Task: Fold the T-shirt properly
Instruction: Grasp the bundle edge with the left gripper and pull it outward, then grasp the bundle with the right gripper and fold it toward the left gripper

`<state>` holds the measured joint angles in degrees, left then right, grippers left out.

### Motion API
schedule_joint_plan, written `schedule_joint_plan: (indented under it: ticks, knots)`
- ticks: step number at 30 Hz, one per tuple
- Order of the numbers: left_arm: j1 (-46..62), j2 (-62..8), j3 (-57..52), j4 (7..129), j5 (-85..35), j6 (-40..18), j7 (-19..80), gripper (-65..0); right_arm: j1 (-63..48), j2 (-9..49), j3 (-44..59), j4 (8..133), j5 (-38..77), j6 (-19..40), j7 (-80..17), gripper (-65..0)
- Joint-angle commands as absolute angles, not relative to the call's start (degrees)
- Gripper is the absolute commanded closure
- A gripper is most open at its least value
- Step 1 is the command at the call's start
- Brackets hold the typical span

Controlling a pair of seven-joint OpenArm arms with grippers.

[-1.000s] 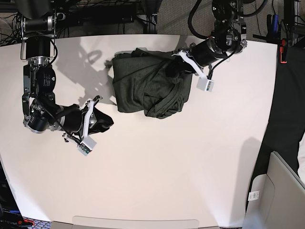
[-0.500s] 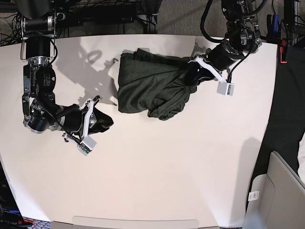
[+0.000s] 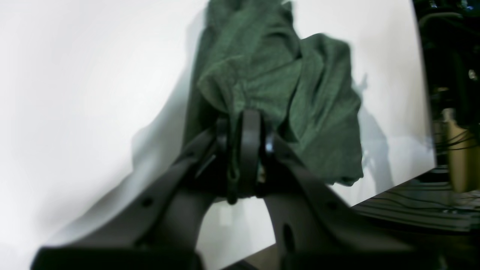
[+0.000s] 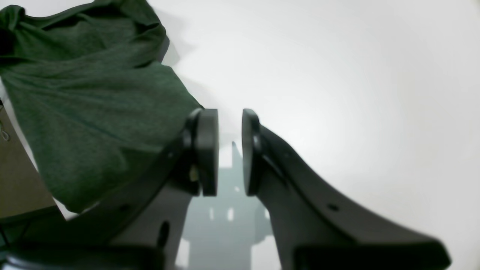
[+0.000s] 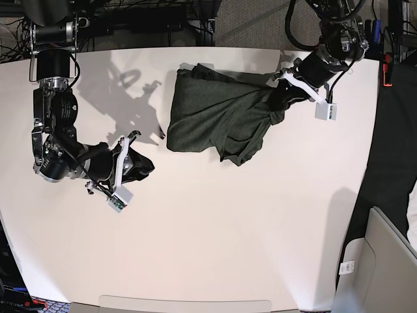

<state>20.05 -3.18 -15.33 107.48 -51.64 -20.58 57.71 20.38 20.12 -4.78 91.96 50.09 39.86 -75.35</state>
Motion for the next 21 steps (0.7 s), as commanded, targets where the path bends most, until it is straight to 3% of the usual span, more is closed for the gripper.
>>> schedule_joint_plan:
  ticks: [1, 13, 19, 21]
  knots:
    - [20.1, -3.4, -15.3, 106.9, -52.4, -20.9, 57.0, -1.6, 22.3, 20.5, -4.5, 92.7, 51.0, 40.0, -74.1, -11.0]
    - [18.8, -3.5, -15.4, 97.5, -52.3, -20.9, 57.0, -2.6, 31.5, 16.1, -18.5, 92.7, 37.8, 40.0, -70.5, -12.0]
    - [18.9, -3.5, -15.6, 99.6, -52.5, -20.8, 57.0, -20.2, 38.3, 10.1, -29.9, 89.5, 30.8, 40.0, -69.8, -27.6]
    - [18.9, -3.5, -15.8, 101.4, -52.5, -20.7, 57.0, -25.2, 39.9, 8.0, -32.8, 87.3, 29.8, 40.0, -68.4, -28.9]
